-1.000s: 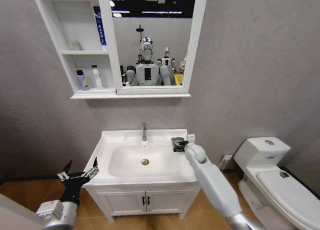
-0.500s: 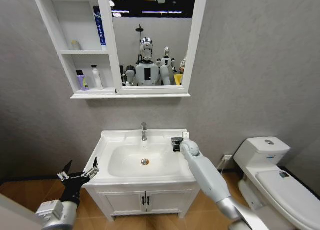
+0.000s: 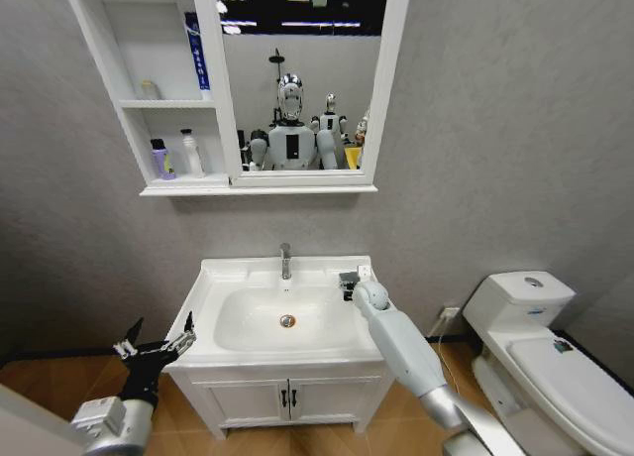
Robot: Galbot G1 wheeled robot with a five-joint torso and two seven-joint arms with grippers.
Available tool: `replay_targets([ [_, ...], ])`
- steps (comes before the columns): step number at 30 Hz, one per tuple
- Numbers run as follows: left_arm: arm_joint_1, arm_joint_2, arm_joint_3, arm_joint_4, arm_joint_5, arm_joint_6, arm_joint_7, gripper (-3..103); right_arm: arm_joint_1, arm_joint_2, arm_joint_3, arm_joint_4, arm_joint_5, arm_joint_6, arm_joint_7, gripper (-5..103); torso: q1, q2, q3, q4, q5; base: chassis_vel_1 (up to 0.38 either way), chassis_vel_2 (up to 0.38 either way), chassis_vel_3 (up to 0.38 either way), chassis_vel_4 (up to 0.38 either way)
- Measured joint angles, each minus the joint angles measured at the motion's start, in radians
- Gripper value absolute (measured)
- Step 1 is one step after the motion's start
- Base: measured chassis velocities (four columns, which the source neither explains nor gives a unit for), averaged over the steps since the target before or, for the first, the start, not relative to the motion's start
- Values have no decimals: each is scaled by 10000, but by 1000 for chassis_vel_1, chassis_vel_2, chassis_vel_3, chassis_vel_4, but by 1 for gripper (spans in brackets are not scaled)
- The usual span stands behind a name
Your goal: Move facial cleanser and shampoo from washbasin to cabinet, then wipe washbasin with towel.
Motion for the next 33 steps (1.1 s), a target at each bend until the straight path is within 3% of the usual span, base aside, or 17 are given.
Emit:
replay_targets([
  [2, 1, 0, 0, 0, 0, 0, 0, 100, 6, -2, 11, -44, -14, 1, -1, 95, 0, 1, 0, 0, 0, 0, 0, 0, 0],
  [5, 0, 0, 0, 1, 0, 0, -1, 100, 0, -20, 58, -116, -17, 6, -63, 79, 0, 1, 0, 0, 0, 0, 0, 0, 0],
  [10, 0, 0, 0, 0, 0, 0, 0, 100, -52, -34, 85, -125, -20, 11, -111, 68, 0, 1, 0, 0, 0, 0, 0, 0, 0],
  [23, 1, 0, 0, 0, 0, 0, 0, 100, -373, -418, 113, 395, 155, 13, -127, 14, 0, 1, 0, -2, 1, 0, 0, 0, 0],
  [28, 1, 0, 0, 0, 0, 0, 0, 100, -652, -580, -79, 1167, 578, 11, 348, 5, 0, 1, 0, -3, 0, 0, 0, 0, 0],
  [33, 0, 0, 1, 0, 0, 0, 0, 100, -935, -782, -621, 2286, 1435, 10, 1199, 5, 0, 1, 0, -2, 0, 0, 0, 0, 0],
])
